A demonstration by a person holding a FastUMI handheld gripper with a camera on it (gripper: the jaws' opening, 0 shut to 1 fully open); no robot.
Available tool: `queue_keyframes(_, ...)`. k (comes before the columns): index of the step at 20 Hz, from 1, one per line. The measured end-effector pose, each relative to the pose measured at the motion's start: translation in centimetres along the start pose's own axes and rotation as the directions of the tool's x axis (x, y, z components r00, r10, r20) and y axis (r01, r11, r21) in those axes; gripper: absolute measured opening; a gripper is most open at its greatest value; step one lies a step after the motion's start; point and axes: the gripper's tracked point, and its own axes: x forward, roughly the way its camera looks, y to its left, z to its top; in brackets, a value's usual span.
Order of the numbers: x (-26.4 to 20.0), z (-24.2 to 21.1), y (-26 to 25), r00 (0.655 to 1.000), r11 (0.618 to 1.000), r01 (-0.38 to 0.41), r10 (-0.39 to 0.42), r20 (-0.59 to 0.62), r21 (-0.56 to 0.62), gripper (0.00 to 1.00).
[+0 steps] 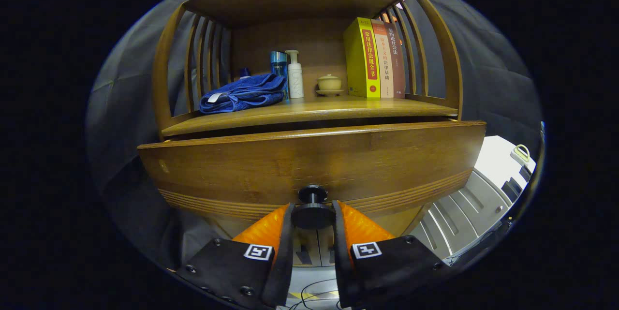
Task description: Pull open the drawer, take out the items inside it, and place them on the countertop above the cabinet.
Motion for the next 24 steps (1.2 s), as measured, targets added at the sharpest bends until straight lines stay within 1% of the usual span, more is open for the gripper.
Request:
queue_keyframes(11,-7.0,-2.6,0.0,1.0,1.0,-0.013,0.013,-0.011,0.009,0.46)
queue_keyframes(14,-8.0,-4.2,-0.2,0.999,1.0,-0.015,0.015,-0.029,0.014,0.46)
queue_keyframes(15,-8.3,-3.8,-0.2,1.0,1.0,-0.014,0.014,0.001,0.016,0.46)
queue_keyframes(17,-9.0,-4.3,-0.2,1.0,1.0,-0.015,0.015,-0.007,0.016,0.46)
queue_keyframes(18,-9.1,-4.3,-0.2,1.0,1.0,-0.012,0.012,-0.002,0.021,0.44)
queue_keyframes(24,-10.3,-5.1,-0.4,1.0,1.0,-0.006,0.006,-0.015,0.023,0.44)
